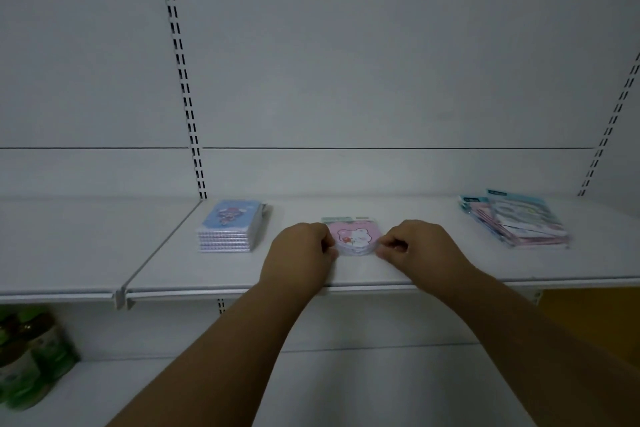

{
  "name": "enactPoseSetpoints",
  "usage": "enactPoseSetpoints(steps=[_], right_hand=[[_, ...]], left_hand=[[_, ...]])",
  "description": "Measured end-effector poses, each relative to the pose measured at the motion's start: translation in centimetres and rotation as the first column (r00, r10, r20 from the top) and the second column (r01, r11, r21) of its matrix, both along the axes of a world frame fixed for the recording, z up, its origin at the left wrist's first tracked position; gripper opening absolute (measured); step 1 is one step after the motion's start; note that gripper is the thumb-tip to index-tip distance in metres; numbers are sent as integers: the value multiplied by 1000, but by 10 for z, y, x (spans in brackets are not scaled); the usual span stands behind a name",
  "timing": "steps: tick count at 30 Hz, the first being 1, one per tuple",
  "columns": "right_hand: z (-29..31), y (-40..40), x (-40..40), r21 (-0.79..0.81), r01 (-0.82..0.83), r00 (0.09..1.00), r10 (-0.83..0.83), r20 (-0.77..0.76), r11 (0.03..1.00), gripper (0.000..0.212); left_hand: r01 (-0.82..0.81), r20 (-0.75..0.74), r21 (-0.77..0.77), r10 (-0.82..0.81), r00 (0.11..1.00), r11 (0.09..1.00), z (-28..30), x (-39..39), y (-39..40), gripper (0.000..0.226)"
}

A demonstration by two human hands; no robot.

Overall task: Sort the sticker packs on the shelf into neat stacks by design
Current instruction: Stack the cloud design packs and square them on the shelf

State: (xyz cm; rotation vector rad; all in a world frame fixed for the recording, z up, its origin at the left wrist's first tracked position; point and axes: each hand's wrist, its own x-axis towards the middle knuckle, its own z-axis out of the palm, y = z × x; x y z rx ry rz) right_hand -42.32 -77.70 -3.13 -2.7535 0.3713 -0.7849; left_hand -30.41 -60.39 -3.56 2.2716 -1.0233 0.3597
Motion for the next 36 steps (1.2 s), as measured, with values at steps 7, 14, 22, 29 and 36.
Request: enactPoseSetpoints(steps=[7, 14, 22, 29, 36], right_hand=[[1, 5, 2, -123, 51, 997, -57, -48, 991, 26], [3, 11, 2, -214, 81, 987, -108, -116, 973, 32], [5, 5, -14, -100, 144, 987, -136, 83, 984, 32], [36, -64, -65, -59, 259, 957, -248, 148, 964, 18], [52, -179, -106, 37, 419, 908, -419, -2, 907, 23]], left_hand=[[-32, 19, 15, 32, 999, 999, -1, -1, -2, 15], [-67, 80, 34, 64, 995, 997, -2, -4, -5, 16], [7, 235, -44, 4, 972, 999, 0, -9, -2, 24], [160, 264, -51, -141, 954, 986, 13, -50, -59, 22], [172, -52, -32, -174, 983, 985, 23, -92, -170, 24]])
